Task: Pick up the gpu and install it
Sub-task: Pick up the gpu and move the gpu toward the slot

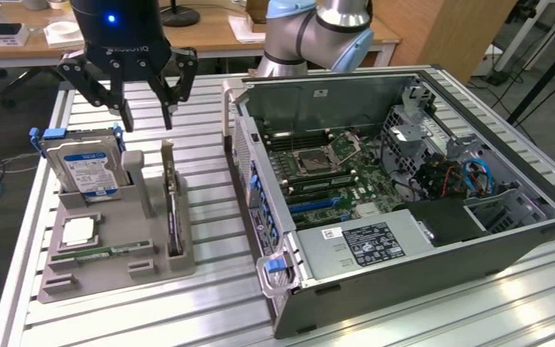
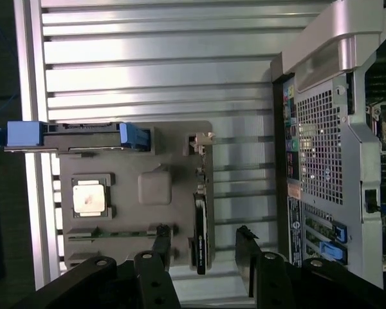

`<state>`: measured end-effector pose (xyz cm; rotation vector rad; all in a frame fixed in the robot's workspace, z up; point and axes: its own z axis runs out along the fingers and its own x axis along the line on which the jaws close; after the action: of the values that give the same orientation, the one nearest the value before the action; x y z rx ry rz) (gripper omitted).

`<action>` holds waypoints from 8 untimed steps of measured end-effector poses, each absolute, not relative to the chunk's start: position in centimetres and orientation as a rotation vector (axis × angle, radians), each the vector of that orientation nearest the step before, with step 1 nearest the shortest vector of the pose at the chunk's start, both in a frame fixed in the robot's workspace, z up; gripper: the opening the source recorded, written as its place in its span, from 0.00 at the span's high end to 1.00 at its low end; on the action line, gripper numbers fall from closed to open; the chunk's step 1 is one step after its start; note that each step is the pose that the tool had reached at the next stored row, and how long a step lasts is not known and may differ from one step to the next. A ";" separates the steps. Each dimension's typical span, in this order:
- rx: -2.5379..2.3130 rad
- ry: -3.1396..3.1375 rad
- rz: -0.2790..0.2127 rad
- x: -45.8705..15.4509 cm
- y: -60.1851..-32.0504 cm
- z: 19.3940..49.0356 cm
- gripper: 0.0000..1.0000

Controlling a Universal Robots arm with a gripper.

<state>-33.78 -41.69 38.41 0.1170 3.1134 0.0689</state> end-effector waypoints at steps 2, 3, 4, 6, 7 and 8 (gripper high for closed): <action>0.117 3.113 0.069 -33.8 -41.8 38.3 0.47; 0.117 3.114 0.069 -33.7 -41.9 38.3 0.47; 0.117 3.114 0.069 -33.7 -41.9 38.2 0.47; 0.117 3.113 0.069 -33.7 -42.0 38.1 0.47; 0.117 3.113 0.069 -33.7 -42.1 38.0 0.47; 0.117 3.113 0.069 -33.7 -42.1 37.9 0.47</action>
<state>-33.69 -42.12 37.94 0.1170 3.1135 0.0687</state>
